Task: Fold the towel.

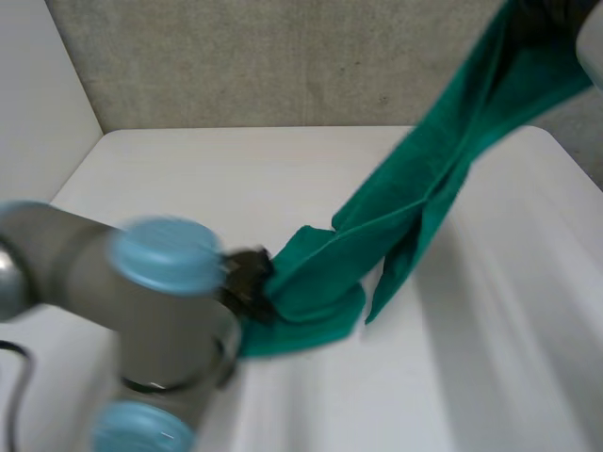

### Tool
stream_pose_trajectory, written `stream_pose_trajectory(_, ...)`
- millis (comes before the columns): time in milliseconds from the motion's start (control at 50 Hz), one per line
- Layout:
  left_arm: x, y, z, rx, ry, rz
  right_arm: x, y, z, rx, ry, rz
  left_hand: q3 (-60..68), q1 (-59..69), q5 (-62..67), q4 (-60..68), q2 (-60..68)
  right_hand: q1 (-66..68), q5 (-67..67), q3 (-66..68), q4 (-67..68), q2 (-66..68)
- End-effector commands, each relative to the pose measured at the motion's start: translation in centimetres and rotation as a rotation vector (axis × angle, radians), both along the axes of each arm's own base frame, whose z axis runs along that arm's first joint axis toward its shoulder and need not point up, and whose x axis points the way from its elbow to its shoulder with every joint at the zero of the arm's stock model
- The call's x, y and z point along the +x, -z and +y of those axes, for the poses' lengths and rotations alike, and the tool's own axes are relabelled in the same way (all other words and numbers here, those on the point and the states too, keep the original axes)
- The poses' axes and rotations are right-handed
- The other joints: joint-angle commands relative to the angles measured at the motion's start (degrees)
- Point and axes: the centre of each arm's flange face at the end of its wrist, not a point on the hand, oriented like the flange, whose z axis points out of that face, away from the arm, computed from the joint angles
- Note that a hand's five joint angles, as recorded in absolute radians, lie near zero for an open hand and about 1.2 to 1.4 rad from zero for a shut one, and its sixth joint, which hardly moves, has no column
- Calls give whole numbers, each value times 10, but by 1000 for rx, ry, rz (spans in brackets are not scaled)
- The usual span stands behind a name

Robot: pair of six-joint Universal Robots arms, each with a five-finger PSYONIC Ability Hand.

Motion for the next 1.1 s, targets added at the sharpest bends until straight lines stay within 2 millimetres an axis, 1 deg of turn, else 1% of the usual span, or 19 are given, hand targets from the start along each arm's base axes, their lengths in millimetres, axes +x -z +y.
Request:
stream_pose_trajectory(20,77,-105,-26,-365,-13,-136,-23,59,-7,245,38,257,121,141,142,118,116,234,135,121,119,123)
stream_pose_trajectory(160,103,-128,-22,-502,31,-238,-34,116,13,506,9,458,121,141,142,118,116,234,135,121,119,123)
stream_pose_trajectory(280,100,-89,-28,-401,110,-325,-36,164,27,655,-70,622,121,141,142,118,116,234,135,121,119,123)
stream_pose_trajectory(340,93,-37,-50,-243,163,-407,-32,195,22,731,-102,707,121,141,142,118,116,234,135,121,119,123)
stream_pose_trajectory(460,77,-10,-95,-231,168,-505,-15,212,-28,673,-63,669,121,141,142,118,116,234,135,121,119,123)
stream_pose_trajectory(540,63,-45,-144,-395,49,-519,-5,185,-68,512,38,547,121,141,142,118,116,234,135,121,119,123)
stream_pose_trajectory(580,57,-94,-169,-557,-43,-475,2,126,-100,283,137,377,121,141,142,118,116,234,135,121,119,123)
stream_pose_trajectory(600,55,-114,-175,-626,-70,-449,2,125,-100,282,137,376,121,141,142,118,116,234,135,121,119,123)
stream_pose_trajectory(620,53,-134,-180,-696,-95,-423,5,73,-114,90,178,227,121,141,142,118,116,234,135,121,119,123)
stream_pose_trajectory(640,50,-175,-185,-844,-147,-362,6,55,-116,21,183,171,121,141,142,118,116,234,135,121,119,123)
stream_pose_trajectory(720,58,-264,-172,-1158,-281,-215,5,2,-119,-214,173,-58,121,141,142,118,116,234,135,121,119,123)
stream_pose_trajectory(800,64,-288,-160,-1257,-342,-154,-5,-38,-89,-348,151,-146,121,141,142,118,116,234,135,121,119,123)
stream_pose_trajectory(860,65,-254,-161,-1165,-312,-199,-6,-30,-75,-311,117,-109,121,141,142,118,116,234,135,121,119,123)
stream_pose_trajectory(960,66,-193,-161,-1013,-233,-276,-1,52,-76,-58,45,21,121,141,142,118,116,234,135,121,119,123)
stream_pose_trajectory(980,70,-152,-159,-908,-190,-318,-1,66,-75,-12,39,39,121,141,142,118,116,234,135,121,119,123)
stream_pose_trajectory(1000,73,-138,-159,-868,-179,-333,-1,67,-75,-12,39,39,121,141,142,118,116,234,135,121,119,123)
stream_pose_trajectory(1040,77,-125,-158,-831,-169,-344,-1,118,-66,142,19,105,121,141,142,118,116,234,135,121,119,123)
stream_pose_trajectory(1060,87,-92,-157,-736,-147,-360,-2,128,-65,169,17,116,121,141,142,118,116,234,135,121,119,123)
stream_pose_trajectory(1100,88,-68,-154,-675,-120,-363,-1,149,-63,226,11,136,121,141,142,118,116,234,135,121,119,123)
